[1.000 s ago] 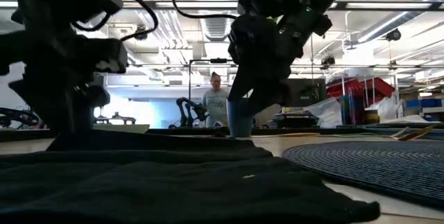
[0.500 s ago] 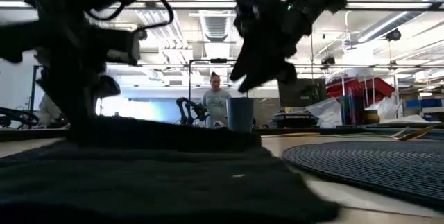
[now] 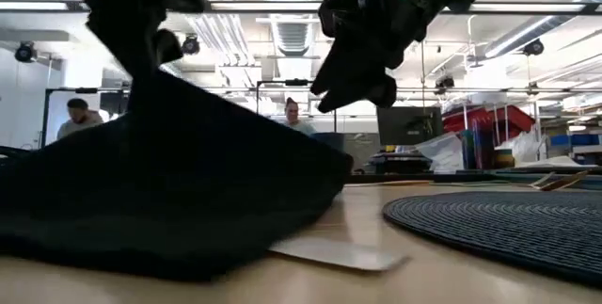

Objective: Set table place
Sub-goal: Fold the black table napkin

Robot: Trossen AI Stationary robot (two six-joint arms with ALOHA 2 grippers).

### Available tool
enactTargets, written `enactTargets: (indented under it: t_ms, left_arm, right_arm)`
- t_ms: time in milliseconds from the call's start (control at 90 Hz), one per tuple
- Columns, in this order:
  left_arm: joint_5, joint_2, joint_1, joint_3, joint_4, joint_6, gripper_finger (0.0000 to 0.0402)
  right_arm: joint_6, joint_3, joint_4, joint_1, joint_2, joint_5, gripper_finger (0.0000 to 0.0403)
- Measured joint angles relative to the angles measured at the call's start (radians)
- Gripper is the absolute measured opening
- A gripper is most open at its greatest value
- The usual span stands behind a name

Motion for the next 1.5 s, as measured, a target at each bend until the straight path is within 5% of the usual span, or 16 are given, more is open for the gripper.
enactTargets:
  t_ms: [444, 933, 1078, 1244, 1500]
  left_arm:
    - [-0.014, -0.003, 0.012, 0.009, -0.030, 0.014, 0.0000]
    - [-0.030, -0.003, 0.014, 0.008, -0.031, 0.014, 0.0000]
    - [-0.031, -0.003, 0.014, 0.008, -0.033, 0.014, 0.0000]
    - [-0.037, -0.004, 0.014, 0.008, -0.052, 0.014, 0.0000]
    - [-0.105, -0.043, 0.016, 0.055, -0.137, 0.014, 0.0000]
  right_arm:
    - [-0.067, -0.004, 0.021, 0.002, 0.003, -0.012, 0.0236]
    - [-0.046, -0.031, 0.096, 0.005, 0.134, -0.067, 0.0214]
    - [-0.003, -0.029, 0.090, 0.005, 0.149, -0.048, 0.0164]
    - [-0.001, -0.029, 0.090, 0.007, 0.137, -0.049, 0.0020]
    - [0.006, 0.057, -0.071, 0.003, 0.038, -0.049, 0.0001]
